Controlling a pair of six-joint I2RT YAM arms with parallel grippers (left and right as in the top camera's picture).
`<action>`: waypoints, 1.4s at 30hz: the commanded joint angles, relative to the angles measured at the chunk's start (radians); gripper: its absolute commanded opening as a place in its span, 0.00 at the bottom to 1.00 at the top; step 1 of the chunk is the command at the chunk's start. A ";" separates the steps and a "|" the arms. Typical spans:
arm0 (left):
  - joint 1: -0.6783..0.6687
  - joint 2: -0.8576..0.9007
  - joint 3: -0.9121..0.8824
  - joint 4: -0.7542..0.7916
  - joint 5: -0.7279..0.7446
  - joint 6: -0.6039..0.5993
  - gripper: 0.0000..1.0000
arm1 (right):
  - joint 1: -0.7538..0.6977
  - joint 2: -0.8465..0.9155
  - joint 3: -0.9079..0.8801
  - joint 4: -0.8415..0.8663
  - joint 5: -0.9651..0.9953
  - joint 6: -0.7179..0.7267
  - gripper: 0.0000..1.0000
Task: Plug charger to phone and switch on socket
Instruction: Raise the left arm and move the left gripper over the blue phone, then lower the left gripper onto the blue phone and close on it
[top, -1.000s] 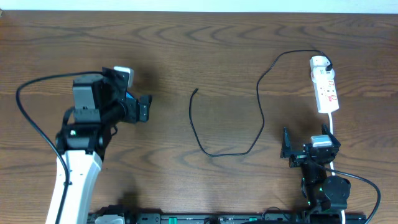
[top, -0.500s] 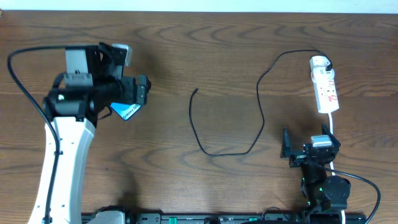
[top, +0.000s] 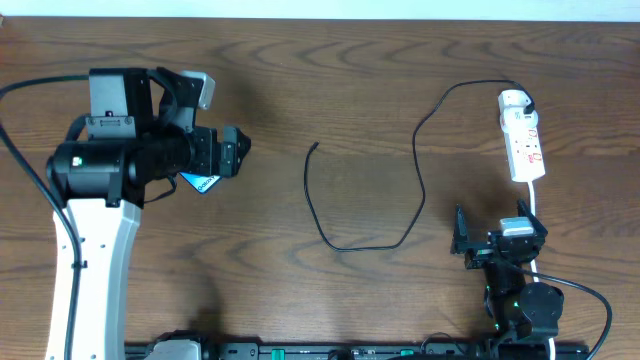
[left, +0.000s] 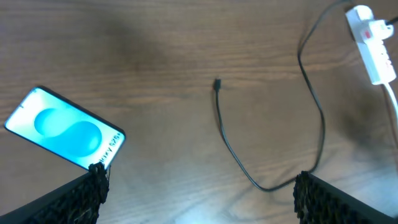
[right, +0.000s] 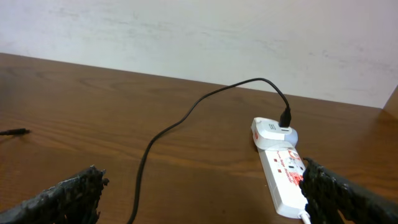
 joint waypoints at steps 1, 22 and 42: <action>0.000 -0.010 0.022 -0.027 0.026 0.005 0.97 | 0.006 -0.005 -0.002 -0.004 0.004 0.011 0.99; 0.000 0.155 0.126 0.024 -0.278 -0.330 0.96 | 0.006 -0.005 -0.002 -0.004 0.004 0.011 0.99; 0.003 0.604 0.473 -0.222 -0.562 -0.570 0.97 | 0.006 -0.005 -0.002 -0.004 0.004 0.011 0.99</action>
